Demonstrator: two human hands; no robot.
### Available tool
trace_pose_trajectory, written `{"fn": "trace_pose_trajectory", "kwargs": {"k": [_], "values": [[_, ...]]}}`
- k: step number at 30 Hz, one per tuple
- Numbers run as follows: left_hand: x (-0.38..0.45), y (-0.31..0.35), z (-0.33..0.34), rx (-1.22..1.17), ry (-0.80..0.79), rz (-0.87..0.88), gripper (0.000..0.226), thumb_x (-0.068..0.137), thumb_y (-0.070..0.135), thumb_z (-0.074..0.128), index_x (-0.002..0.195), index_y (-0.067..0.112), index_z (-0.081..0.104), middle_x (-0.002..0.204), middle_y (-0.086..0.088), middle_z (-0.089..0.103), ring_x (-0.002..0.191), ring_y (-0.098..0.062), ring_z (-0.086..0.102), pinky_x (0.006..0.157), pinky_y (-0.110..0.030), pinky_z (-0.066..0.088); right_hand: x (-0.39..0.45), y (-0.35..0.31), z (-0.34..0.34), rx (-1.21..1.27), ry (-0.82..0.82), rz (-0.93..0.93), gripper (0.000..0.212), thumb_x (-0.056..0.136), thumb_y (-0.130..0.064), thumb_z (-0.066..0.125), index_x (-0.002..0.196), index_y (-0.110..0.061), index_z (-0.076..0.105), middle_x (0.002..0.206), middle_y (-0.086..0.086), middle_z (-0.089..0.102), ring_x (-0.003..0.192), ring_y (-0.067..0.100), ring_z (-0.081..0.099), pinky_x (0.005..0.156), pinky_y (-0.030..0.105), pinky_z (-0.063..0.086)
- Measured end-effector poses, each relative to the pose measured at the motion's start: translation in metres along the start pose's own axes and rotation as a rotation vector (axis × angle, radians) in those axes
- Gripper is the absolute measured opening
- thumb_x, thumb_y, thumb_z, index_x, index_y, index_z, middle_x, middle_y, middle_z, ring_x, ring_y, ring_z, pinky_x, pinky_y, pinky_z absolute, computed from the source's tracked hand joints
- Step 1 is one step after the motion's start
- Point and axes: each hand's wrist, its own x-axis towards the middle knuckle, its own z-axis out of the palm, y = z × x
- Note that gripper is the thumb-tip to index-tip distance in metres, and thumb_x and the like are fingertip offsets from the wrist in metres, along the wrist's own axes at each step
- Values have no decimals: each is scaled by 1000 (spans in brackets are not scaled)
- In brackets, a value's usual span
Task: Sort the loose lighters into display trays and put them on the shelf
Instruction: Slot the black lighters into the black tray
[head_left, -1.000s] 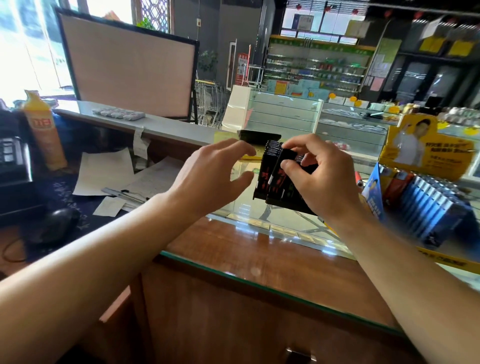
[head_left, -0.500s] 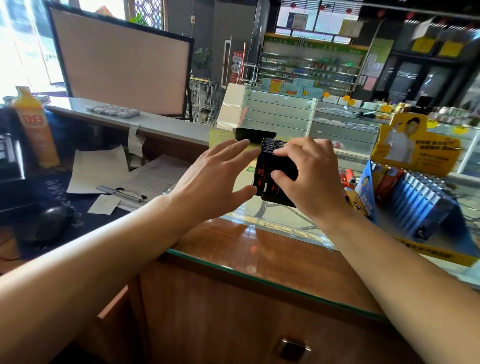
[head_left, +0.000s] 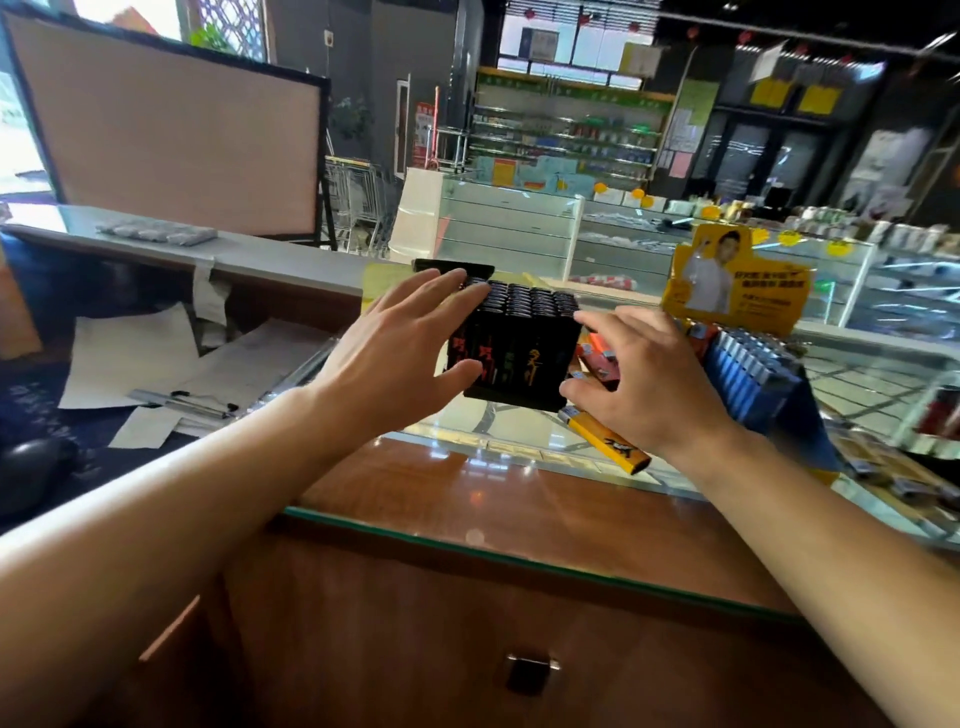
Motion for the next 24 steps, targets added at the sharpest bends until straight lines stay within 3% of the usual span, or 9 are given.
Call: {"fn": "trace_pose_trajectory", "kwargs": {"k": [4,9,11,13,16,21,24], "values": [[10,14,3,-9,-24,21,75,88,47,61,154,27,31,160,-3,31,148,-25,24,119,-45,27,-6,3,-4,-4,-10,18,67,78,-42,75,136,-14,55,131,12,59,130,28,43,108,40,35],[20,29,13,10,-83,75,72,91,46,59,154,30,29,161,-2,28,149,-26,21,121,-46,23,-9,5,1,-44,-83,11,58,78,-51,67,121,-13,66,120,13,66,127,32,46,104,45,40],[24,30,15,39,-113,72,74,88,53,49,155,32,25,161,-1,27,150,-26,19,121,-45,19,-7,2,3,-12,-112,39,69,79,-57,61,135,-16,55,128,9,62,130,27,42,106,43,38],[26,30,17,58,-133,63,77,84,57,41,155,35,21,162,-1,25,150,-25,17,121,-44,15,-2,-2,3,47,-124,73,84,82,-55,64,151,-17,33,135,6,55,130,26,39,107,42,35],[26,29,17,64,-144,66,78,83,58,40,155,34,20,162,-1,26,150,-26,18,121,-44,15,5,-9,3,4,-157,57,97,86,-55,63,156,-17,9,141,8,47,132,28,35,109,42,32],[24,25,17,82,-141,73,76,87,56,47,155,32,23,160,0,30,148,-26,22,122,-46,18,10,-17,9,-37,-217,38,102,85,-57,63,156,-15,3,155,8,33,143,27,22,117,44,22],[24,22,16,96,-135,88,74,90,51,56,154,34,25,159,1,33,147,-26,25,121,-46,20,11,-17,10,-30,-192,36,100,86,-54,65,156,-13,6,153,7,36,141,26,25,115,41,24]]}}
